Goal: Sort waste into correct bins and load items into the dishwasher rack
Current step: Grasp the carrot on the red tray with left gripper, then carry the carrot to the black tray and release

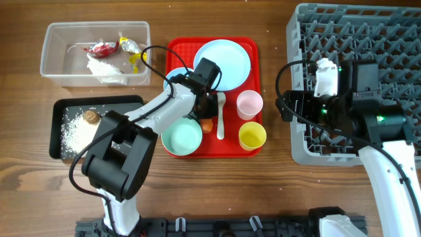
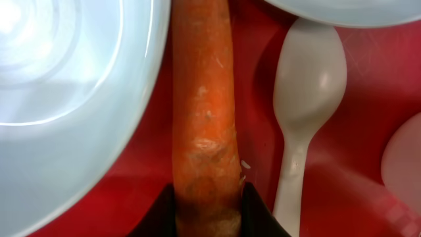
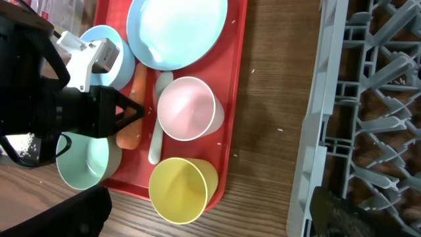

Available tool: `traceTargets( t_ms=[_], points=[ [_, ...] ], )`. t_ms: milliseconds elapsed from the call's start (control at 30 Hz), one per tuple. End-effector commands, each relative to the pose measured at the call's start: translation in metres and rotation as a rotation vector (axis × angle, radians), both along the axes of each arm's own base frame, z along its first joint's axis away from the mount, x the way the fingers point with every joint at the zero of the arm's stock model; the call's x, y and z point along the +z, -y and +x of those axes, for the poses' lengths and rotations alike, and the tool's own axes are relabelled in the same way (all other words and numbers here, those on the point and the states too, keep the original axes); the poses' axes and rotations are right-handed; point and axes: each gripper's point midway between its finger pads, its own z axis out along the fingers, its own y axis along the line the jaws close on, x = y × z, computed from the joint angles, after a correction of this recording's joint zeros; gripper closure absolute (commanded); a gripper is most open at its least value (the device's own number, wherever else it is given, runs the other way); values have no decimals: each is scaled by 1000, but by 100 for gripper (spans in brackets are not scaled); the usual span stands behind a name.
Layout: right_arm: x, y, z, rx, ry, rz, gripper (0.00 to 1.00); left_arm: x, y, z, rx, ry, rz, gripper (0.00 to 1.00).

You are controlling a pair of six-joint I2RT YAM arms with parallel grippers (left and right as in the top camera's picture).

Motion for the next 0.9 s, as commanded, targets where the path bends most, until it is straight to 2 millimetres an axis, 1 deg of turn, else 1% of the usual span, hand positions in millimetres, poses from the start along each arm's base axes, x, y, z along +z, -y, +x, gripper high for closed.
traceTargets(
  t_ms=[0,67,100,200,267,300,400,500,600,800,867],
  points=[
    [4,1,3,-14,10,-7,0,3,0,0,-9,-6,-1,89],
    [4,1,3,-14,10,-7,0,12,0,0,-8,-8,0,91],
    [4,1,3,-14,10,-7,0,19,1,1,-8,-6,-1,91],
    [4,1,3,-14,10,-7,0,45,4,6,-9,18,-14,93],
    [3,1,3,-14,9,-7,0,66,8,11,-36,53,-31,94],
    [3,1,3,-14,9,-7,0,82,10,14,-39,74,-42,94],
    [3,1,3,-14,9,-7,0,113,12,18,-60,127,-65,95],
    [3,1,3,-14,9,-7,0,130,6,16,-50,147,-74,95],
    [3,1,3,-14,9,-7,0,137,-16,11,-9,121,-51,96],
    [3,1,3,-14,10,-7,0,131,-94,7,148,32,94,96],
    [3,1,3,-14,8,-7,0,129,-124,5,211,2,155,96]
  ],
)
